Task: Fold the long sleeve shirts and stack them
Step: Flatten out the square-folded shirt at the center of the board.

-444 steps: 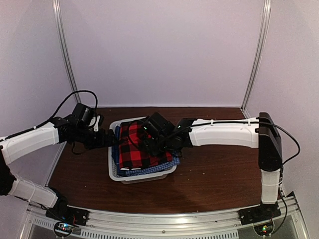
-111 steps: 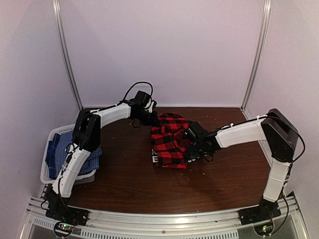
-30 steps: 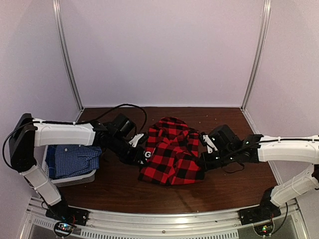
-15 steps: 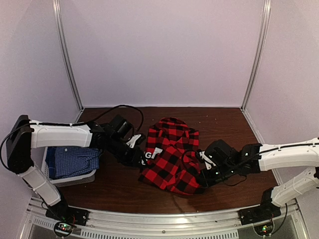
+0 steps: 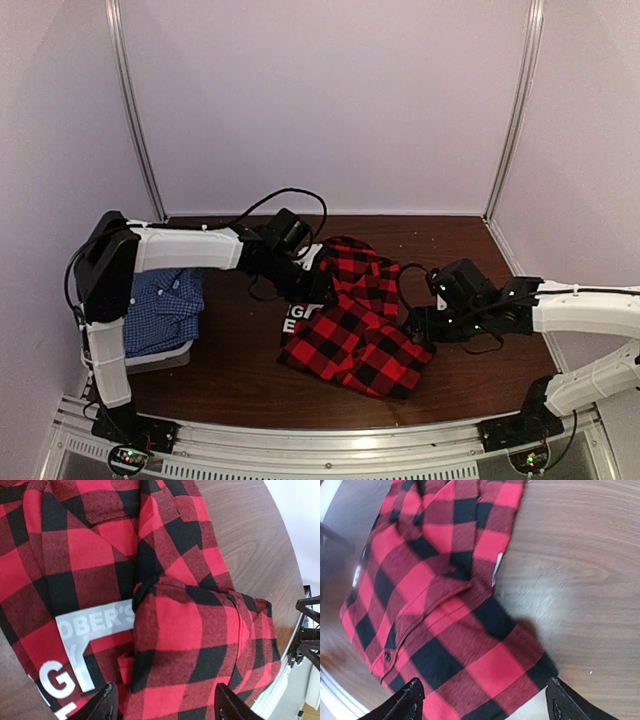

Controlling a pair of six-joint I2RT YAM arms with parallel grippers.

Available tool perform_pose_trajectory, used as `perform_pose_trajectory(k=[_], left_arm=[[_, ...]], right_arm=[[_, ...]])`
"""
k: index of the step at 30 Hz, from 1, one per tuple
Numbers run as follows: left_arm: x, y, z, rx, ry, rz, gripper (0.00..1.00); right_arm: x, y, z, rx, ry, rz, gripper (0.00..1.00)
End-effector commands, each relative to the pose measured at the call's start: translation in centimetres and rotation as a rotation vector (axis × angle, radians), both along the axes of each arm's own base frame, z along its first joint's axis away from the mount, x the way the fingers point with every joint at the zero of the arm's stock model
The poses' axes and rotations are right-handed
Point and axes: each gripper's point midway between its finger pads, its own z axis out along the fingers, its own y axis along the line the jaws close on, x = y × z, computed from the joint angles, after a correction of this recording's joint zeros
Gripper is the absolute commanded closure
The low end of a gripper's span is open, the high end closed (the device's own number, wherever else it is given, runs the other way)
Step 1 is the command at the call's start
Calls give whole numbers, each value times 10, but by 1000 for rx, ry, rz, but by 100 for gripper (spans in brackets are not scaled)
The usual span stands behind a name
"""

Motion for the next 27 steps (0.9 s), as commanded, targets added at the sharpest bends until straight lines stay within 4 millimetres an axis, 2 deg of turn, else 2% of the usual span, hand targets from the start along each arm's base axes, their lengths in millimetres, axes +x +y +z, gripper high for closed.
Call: perform_pose_trajectory(k=[1, 4, 8, 13, 18, 21, 27], left_arm=[[25, -11, -5, 17, -66, 3, 32], [32, -19, -17, 18, -57, 8, 32], [40, -30, -20, -5, -54, 12, 32], [51, -46, -15, -48, -65, 14, 36], [57, -56, -17, -69, -58, 2, 47], [55, -61, -17, -86, -43, -16, 60], [47, -64, -2, -119, -38, -58, 90]], right_arm=[[20, -19, -14, 2, -28, -103, 15], [20, -30, -31, 2, 1, -132, 15], [15, -33, -45, 15, 22, -145, 15], [9, -23, -64, 84, 65, -135, 17], [14, -12, -68, 117, 71, -124, 23], [19, -6, -65, 127, 63, -111, 34], [30, 5, -50, 127, 31, -75, 73]])
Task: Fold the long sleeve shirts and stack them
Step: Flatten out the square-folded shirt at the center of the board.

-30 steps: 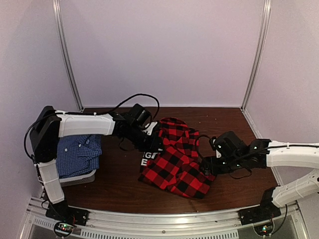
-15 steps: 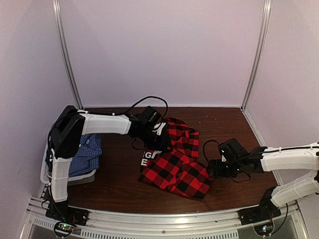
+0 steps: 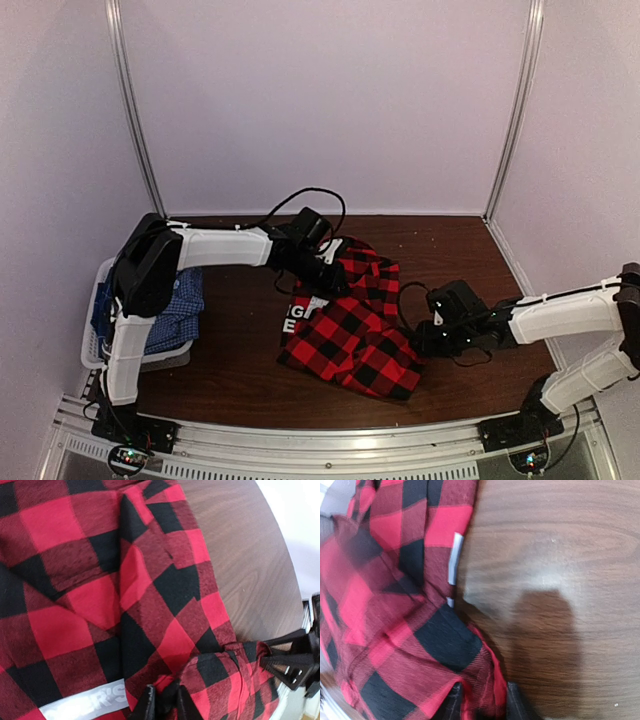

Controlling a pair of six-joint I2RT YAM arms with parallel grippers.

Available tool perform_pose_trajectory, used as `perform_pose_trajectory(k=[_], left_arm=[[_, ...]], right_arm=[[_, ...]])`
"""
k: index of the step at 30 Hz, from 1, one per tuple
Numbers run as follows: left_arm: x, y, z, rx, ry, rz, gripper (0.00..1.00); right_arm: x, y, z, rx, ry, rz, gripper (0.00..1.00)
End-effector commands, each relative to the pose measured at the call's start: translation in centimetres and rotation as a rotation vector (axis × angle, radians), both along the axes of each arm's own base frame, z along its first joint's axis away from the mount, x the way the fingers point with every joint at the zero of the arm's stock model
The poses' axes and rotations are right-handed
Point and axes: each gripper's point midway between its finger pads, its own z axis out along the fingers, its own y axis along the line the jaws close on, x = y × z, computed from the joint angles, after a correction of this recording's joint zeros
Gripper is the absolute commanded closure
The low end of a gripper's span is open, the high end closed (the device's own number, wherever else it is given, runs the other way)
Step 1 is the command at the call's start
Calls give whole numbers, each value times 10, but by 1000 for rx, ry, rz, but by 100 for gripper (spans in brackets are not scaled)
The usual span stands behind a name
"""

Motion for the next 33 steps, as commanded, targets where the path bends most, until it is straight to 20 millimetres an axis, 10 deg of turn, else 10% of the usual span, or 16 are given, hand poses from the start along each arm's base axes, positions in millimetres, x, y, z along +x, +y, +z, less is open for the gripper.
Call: perform_pose_trajectory(k=[1, 6, 13, 25, 29, 33], left_arm=[[0, -10, 25, -71, -22, -49, 95], [-14, -3, 57, -112, -39, -69, 100], [-65, 25, 90, -166, 4, -121, 100], [-214, 97, 36, -87, 272, -249, 100], [-226, 110, 27, -42, 282, -248, 97], [-208, 112, 44, -6, 184, -221, 66]], right_arm=[[17, 17, 25, 35, -62, 36, 79], [22, 31, 53, 68, -111, 99, 99], [7, 52, 97, 78, -187, 246, 100], [-99, 97, 103, 171, -91, 625, 100], [-94, 87, 99, 106, -109, 577, 81], [-62, 70, 111, 21, -180, 444, 40]])
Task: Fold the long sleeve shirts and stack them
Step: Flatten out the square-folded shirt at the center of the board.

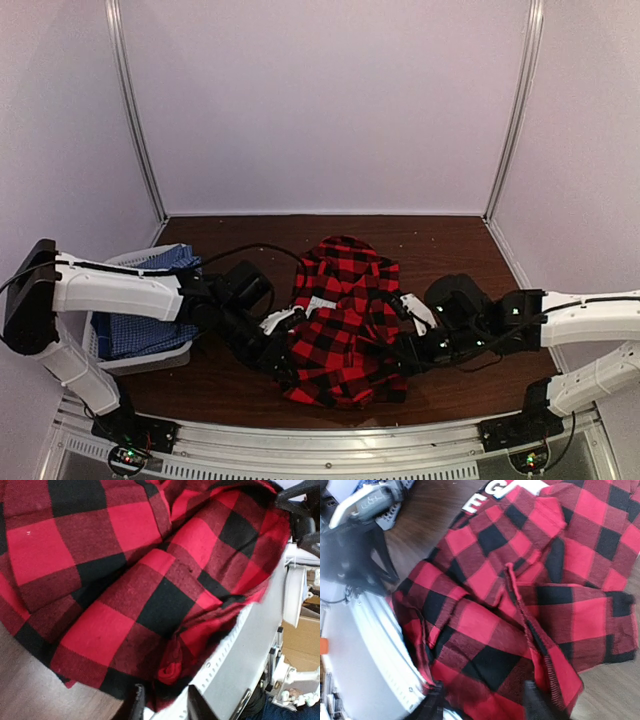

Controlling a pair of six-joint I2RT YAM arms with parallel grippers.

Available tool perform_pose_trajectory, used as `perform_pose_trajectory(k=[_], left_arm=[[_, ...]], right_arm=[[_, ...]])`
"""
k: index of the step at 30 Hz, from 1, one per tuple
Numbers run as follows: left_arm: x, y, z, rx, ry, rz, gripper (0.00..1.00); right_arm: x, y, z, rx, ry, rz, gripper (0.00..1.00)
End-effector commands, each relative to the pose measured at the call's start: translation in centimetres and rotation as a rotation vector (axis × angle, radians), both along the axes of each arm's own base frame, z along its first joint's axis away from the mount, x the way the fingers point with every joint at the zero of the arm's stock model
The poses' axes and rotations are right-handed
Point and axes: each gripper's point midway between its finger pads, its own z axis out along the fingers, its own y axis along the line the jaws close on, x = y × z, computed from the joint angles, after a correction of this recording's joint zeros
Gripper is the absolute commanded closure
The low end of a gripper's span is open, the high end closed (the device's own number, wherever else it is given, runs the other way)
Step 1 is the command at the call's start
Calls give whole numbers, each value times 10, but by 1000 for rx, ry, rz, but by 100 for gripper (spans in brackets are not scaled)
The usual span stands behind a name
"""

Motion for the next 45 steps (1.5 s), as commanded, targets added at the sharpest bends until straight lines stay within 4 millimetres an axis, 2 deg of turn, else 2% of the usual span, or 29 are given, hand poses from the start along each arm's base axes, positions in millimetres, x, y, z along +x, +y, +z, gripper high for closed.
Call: perform_pose_trajectory(k=[1, 3, 5, 9, 11, 15, 19, 22, 25, 28, 32, 40, 45], left_arm=[[28, -3, 40, -40, -145, 38, 58], [46, -1, 50, -43, -193, 87, 43], [68, 2, 60, -42, -246, 147, 37], [120, 10, 68, 15, -350, 279, 35], [144, 12, 65, 68, -402, 327, 36], [193, 15, 54, 147, -474, 416, 38], [238, 15, 31, 217, -529, 481, 40], [262, 8, 7, 247, -524, 492, 41], [285, 7, -3, 286, -569, 529, 41], [301, 6, -15, 309, -574, 554, 41], [312, 6, -29, 332, -572, 574, 41], [319, 4, -50, 350, -554, 584, 43], [324, 1, -52, 345, -561, 587, 44]], right_arm=[[39, -24, 16, -60, -99, -173, 34], [63, -34, 22, -52, -120, -264, 27], [86, -43, 26, -43, -139, -344, 26], [133, -56, 30, -4, -176, -470, 25], [155, -60, 25, 3, -180, -514, 26], [187, -63, 6, -15, -162, -545, 31], [215, -63, -11, -30, -153, -570, 35], [233, -65, -23, -50, -145, -585, 37], [247, -62, -34, -63, -131, -587, 38], [257, -60, -49, -78, -110, -584, 39], [265, -58, -69, -105, -83, -582, 41], [276, -57, -88, -132, -62, -586, 42], [278, -53, -94, -128, -47, -580, 43]])
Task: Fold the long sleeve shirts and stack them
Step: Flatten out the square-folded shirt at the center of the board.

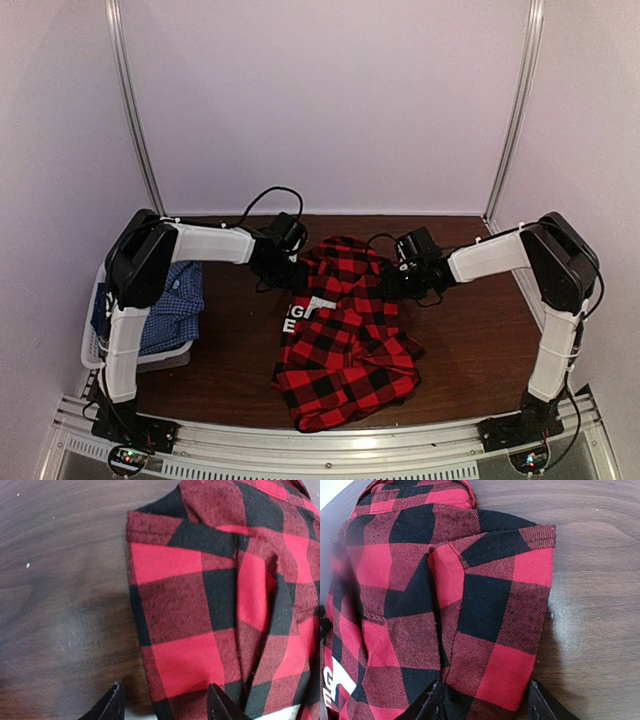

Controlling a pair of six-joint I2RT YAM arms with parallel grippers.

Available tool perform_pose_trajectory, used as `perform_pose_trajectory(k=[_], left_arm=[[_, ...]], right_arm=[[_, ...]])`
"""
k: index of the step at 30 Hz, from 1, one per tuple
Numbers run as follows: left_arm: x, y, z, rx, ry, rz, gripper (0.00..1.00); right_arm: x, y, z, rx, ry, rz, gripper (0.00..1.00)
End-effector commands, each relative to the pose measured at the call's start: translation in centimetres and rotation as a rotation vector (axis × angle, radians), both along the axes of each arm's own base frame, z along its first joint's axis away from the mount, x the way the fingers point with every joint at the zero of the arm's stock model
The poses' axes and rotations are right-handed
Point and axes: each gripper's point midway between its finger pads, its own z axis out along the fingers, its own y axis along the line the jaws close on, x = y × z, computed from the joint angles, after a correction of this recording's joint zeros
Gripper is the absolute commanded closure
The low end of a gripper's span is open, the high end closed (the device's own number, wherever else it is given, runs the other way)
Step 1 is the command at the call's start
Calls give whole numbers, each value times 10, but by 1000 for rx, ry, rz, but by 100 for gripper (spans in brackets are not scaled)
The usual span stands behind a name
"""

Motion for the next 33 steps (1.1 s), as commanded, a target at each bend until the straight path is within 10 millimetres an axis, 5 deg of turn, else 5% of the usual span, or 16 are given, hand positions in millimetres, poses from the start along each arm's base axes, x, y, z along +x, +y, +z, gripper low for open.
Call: perform_pose_trajectory(k=[1, 7, 14, 18, 31, 33], left_arm=[[19, -5, 6, -24, -47, 24, 45], [21, -12, 3, -43, -36, 13, 58], [30, -20, 12, -67, -59, 2, 93], [42, -20, 20, -73, -88, 17, 100], [132, -24, 38, -182, -186, 39, 100], [144, -29, 39, -225, -190, 27, 97]], right_arm=[[10, 4, 1, 17, -10, 1, 43], [15, 8, -1, 16, -9, 6, 51], [29, 10, 2, -15, -22, 6, 86], [44, 8, 9, -57, -40, -2, 100], [144, -26, 29, -92, -105, -60, 100], [157, -31, 27, -96, -101, -62, 93]])
